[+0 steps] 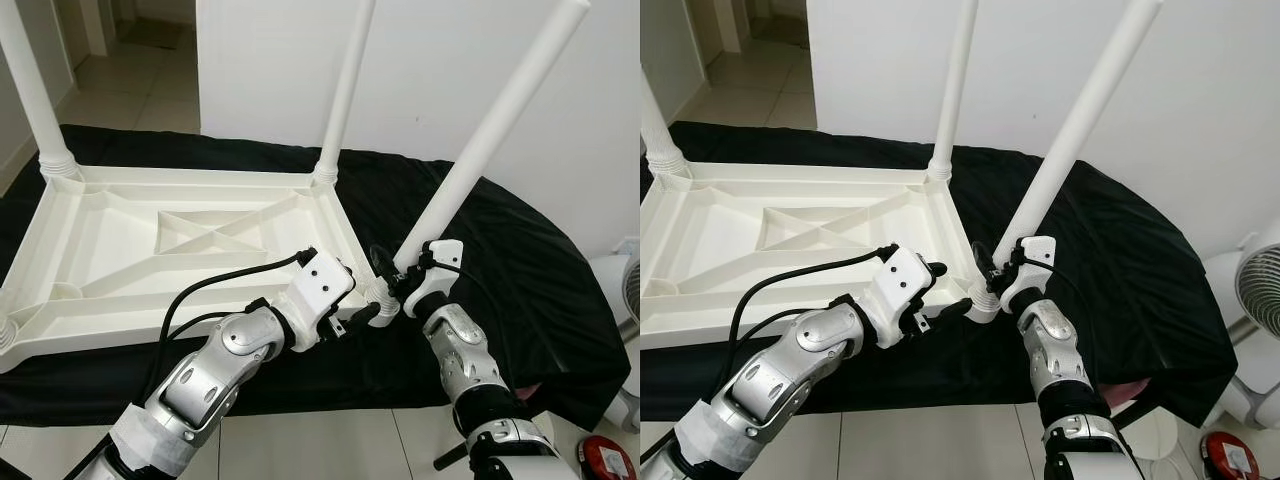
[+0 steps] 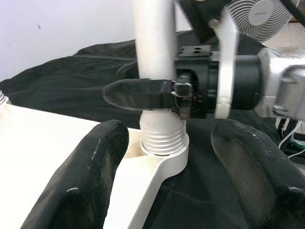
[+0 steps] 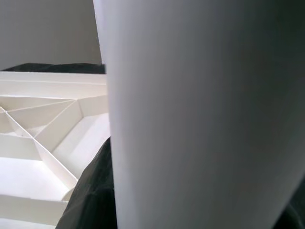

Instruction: Building children table

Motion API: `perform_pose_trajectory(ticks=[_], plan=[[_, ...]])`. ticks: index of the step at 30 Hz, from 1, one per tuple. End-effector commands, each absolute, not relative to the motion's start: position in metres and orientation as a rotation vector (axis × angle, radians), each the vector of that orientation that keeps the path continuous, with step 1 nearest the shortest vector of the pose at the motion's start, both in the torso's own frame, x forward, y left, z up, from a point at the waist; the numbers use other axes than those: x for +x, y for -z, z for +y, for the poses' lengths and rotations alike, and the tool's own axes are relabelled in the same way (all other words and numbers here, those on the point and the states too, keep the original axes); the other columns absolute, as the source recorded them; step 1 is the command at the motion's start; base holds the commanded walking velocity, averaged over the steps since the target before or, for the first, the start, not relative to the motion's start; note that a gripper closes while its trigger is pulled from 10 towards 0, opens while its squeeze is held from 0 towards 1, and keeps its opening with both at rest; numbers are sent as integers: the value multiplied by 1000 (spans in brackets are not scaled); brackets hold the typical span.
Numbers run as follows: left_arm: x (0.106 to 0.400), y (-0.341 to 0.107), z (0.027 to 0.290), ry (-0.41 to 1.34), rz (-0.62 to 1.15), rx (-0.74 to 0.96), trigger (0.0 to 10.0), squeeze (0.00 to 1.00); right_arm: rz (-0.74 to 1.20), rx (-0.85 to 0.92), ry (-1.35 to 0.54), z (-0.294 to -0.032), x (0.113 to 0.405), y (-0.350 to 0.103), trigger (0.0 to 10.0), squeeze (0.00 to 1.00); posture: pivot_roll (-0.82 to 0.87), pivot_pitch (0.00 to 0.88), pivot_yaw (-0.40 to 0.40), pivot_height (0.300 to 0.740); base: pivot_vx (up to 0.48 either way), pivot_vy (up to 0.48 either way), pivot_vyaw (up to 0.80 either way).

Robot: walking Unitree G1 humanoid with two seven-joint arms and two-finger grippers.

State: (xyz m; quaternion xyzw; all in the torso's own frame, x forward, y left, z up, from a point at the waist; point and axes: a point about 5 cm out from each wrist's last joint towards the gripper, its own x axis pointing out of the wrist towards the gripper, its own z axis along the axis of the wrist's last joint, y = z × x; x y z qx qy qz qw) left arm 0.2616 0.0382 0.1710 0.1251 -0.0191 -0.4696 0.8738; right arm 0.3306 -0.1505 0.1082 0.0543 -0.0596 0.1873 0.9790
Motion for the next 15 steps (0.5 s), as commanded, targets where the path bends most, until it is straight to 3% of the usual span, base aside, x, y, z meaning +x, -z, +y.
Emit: perform_pose_trajectory(ticks=[1, 15], plan=[[258, -175, 35, 1049, -45, 271, 10000, 0, -7, 105, -398, -150, 317, -79, 10000, 0, 38, 0, -126, 740, 0, 0, 0], [260, -177, 37, 1045, -46, 271, 10000, 0, -37, 69, -397, -148, 297, -67, 10000, 0, 31, 0, -113, 740, 0, 0, 0]])
